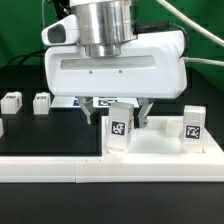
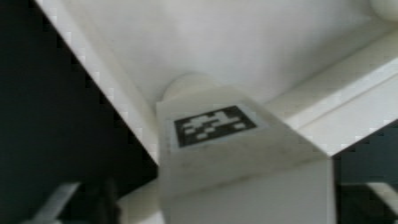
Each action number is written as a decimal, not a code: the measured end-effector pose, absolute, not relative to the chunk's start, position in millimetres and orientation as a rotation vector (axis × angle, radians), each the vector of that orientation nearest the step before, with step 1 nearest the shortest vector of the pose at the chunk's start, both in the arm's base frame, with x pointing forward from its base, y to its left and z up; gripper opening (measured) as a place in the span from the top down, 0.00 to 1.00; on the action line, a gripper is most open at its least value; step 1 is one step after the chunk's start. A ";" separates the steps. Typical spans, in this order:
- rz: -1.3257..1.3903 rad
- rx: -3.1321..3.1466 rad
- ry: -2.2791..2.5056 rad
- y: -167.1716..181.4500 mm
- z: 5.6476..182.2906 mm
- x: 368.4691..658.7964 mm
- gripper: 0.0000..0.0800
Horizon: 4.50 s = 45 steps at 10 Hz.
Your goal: Assemble square table
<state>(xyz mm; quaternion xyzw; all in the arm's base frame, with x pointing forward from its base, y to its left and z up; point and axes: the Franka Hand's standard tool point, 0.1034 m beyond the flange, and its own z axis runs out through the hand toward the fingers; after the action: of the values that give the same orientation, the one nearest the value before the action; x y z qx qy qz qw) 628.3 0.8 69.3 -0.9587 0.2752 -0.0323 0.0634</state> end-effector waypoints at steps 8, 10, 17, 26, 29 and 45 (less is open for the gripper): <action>0.057 -2.160 2.110 -1.6 67.9 624.6 0.63; 0.145 -1.746 2.415 -5.1 67.1 624.2 0.63; -0.014 -2.331 1.837 15.3 64.3 627.3 0.19; -0.132 -2.904 0.774 -7.3 66.7 631.6 0.22; -0.109 -2.801 1.070 -8.5 65.9 631.0 0.65; -0.099 -2.505 1.546 -2.6 60.0 620.2 0.19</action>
Offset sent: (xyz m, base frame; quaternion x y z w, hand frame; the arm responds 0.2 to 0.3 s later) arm 0.0000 0.0000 0.0000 0.0000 0.0000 0.1296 0.9916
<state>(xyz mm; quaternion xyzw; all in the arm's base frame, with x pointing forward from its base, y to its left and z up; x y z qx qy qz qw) 620.2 -2.6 60.0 -0.8464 0.5224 -0.0334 0.0979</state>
